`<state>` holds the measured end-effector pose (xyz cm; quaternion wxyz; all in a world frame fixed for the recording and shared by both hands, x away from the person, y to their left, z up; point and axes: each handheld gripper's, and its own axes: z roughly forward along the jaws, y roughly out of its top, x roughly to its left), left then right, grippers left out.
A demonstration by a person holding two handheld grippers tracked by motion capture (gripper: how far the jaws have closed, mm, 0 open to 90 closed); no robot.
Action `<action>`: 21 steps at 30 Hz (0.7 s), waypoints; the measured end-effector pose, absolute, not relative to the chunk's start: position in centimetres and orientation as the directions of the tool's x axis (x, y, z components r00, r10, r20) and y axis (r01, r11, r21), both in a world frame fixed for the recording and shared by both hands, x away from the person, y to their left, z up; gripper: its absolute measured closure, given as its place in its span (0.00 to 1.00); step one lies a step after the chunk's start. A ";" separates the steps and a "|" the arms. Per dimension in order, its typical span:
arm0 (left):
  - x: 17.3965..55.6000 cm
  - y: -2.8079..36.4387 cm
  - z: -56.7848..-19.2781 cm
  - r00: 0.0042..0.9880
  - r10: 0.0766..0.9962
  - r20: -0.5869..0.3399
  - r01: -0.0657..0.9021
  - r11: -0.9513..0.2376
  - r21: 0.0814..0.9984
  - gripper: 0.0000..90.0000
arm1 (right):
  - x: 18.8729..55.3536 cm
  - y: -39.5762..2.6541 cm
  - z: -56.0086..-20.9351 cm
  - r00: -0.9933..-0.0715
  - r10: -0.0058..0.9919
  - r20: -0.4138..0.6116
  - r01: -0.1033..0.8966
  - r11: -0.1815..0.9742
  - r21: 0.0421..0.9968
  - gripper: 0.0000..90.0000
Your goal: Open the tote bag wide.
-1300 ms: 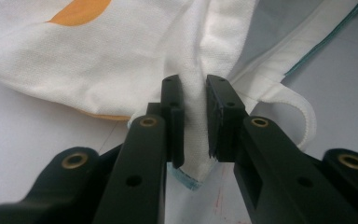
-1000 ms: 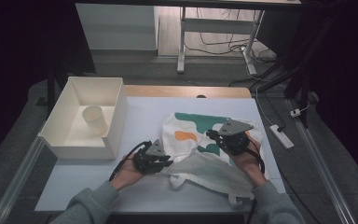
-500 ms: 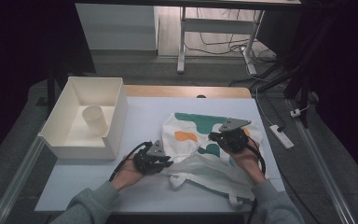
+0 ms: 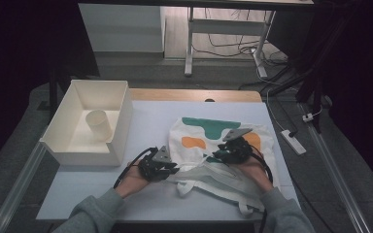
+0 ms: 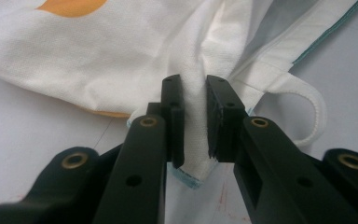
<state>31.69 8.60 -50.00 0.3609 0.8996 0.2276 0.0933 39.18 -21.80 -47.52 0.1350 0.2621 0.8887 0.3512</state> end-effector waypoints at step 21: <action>31.7 8.7 -50.0 0.881 0.474 0.012 0.336 -0.643 0.688 0.86 | 29.6 -22.2 -42.5 -0.889 0.450 -0.087 0.243 0.624 0.743 0.49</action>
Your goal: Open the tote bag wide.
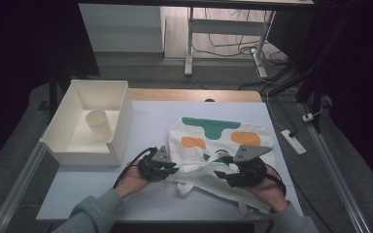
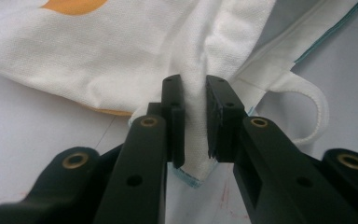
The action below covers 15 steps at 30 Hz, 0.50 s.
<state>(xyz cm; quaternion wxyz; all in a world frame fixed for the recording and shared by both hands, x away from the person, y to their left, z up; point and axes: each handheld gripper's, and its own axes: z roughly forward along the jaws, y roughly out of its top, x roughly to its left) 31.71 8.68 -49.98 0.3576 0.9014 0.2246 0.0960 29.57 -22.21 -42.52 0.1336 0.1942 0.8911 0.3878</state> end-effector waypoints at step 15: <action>31.7 8.6 -50.0 0.879 0.477 0.014 0.338 -0.643 0.688 0.86 | 27.9 -24.5 -47.5 -0.840 0.517 -0.166 0.320 0.719 0.617 0.54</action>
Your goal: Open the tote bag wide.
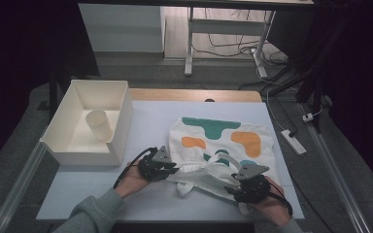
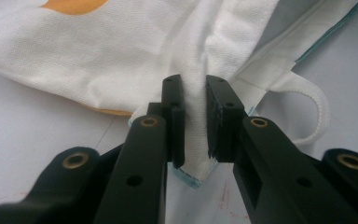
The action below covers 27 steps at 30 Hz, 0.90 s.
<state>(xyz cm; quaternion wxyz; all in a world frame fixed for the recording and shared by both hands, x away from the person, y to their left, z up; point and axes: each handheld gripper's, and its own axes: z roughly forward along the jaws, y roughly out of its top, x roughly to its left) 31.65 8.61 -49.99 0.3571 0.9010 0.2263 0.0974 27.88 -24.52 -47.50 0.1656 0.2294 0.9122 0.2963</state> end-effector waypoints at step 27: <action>30.2 9.9 -47.4 0.856 0.516 0.028 0.306 -0.550 0.777 0.87 | 27.0 -25.7 -43.6 -0.804 0.534 -0.262 0.158 0.616 0.771 0.98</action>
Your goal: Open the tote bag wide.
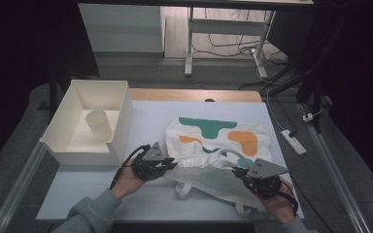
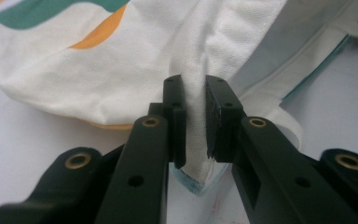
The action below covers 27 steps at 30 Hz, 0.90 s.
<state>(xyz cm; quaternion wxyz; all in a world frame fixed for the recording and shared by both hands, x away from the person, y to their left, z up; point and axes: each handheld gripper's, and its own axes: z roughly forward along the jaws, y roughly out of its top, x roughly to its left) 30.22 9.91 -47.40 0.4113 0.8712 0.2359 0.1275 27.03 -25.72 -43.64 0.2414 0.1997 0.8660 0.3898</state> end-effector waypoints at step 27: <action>27.4 13.5 -42.6 0.848 0.530 -0.001 0.272 -0.434 0.859 0.88 | 27.0 -24.4 -37.2 -0.836 0.510 -0.200 0.056 0.443 0.895 0.98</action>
